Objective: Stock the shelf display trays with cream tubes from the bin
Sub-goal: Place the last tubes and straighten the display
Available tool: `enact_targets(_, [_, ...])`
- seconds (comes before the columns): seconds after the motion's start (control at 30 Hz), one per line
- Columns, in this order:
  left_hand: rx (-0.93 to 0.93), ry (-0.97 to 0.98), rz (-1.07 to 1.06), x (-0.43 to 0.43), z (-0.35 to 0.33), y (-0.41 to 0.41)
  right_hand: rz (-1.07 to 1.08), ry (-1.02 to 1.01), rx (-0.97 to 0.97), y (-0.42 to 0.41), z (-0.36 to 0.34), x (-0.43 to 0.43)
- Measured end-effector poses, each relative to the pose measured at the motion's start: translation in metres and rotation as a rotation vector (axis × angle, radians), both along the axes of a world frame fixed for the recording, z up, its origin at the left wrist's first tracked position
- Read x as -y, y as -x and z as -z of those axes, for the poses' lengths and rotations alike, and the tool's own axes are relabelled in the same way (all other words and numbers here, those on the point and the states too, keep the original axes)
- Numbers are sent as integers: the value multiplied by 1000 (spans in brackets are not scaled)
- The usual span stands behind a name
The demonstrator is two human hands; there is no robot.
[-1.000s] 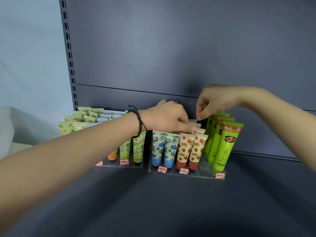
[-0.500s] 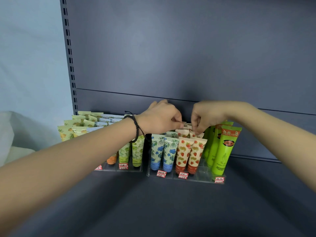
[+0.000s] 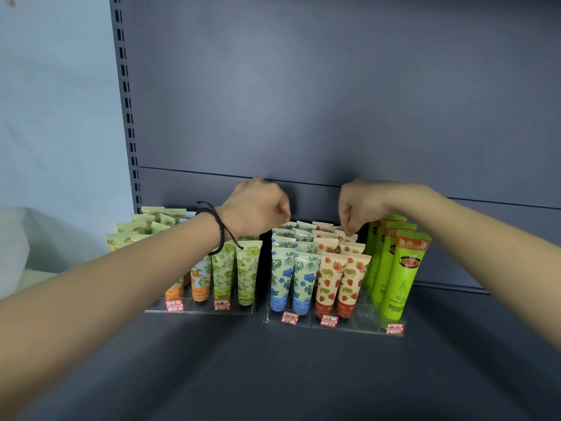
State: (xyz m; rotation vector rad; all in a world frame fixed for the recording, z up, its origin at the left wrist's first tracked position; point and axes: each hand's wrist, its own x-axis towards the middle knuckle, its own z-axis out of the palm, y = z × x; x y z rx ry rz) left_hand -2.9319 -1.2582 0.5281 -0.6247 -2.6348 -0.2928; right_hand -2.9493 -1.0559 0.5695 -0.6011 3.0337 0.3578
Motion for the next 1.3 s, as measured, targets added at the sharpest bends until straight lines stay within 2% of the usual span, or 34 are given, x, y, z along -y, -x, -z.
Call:
enact_targets(0.33, [7,-29,-38,13,-10,2,-1,18,62,3,-3,1])
enact_targets(0.47, [25,-22,-45,20,-12,3,2,86,-8,11,-9,1])
enact_targets(0.77, [-14,-64,-75,48,-16,8,69,-68,29,24,3,8])
enact_targets(1.07, [-78,-121,-91,78,-30,4,82,-65,56,24,1,9])
enact_targets(1.17, [-38,-106,-87,86,-31,2,76,-55,58,25,1,8])
enact_targets(1.3, [97,12,-75,92,-24,1,65,-15,27,19,-7,7])
